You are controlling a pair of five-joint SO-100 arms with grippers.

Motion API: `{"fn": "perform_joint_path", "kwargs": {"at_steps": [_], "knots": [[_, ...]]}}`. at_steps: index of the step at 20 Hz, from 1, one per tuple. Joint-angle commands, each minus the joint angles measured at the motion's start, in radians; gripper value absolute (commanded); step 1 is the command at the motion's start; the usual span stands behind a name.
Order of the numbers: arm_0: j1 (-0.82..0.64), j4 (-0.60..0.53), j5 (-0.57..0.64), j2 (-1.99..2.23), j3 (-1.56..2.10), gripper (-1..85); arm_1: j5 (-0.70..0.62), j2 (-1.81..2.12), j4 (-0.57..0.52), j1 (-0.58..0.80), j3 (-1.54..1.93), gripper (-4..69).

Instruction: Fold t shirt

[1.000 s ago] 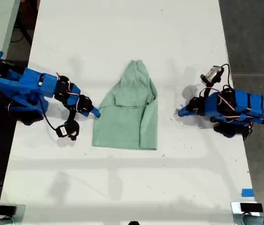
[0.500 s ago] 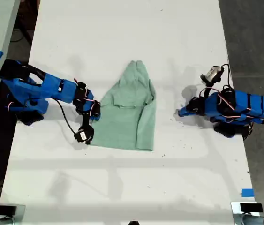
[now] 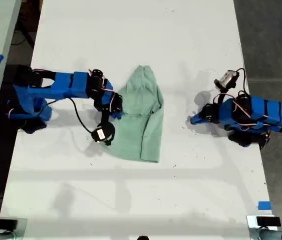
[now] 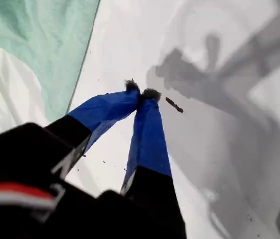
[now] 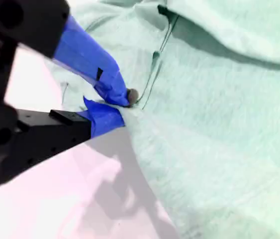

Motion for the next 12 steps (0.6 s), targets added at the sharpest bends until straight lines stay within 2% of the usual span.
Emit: {"fn": "perform_joint_path", "kwargs": {"at_steps": [1, 5, 6, 7, 12], "knots": [[-0.017, -0.020, 0.029, -0.144, -0.252, -0.2, -0.011, 0.014, -0.003, 0.008, 0.032, 1.9], [0.017, -0.219, 0.072, -0.206, -0.253, 1.2, -0.011, 0.014, -0.005, 0.008, 0.032, 1.9], [0.029, -0.268, 0.084, -0.212, -0.253, 10.1, -0.012, 0.014, -0.006, 0.008, 0.032, 1.9], [0.038, -0.298, 0.089, -0.215, -0.253, 12.6, -0.012, 0.014, -0.006, 0.008, 0.032, 1.9], [0.034, -0.314, 0.187, -0.183, -0.253, 9.8, -0.012, 0.014, -0.006, 0.008, 0.032, 1.9]]}}
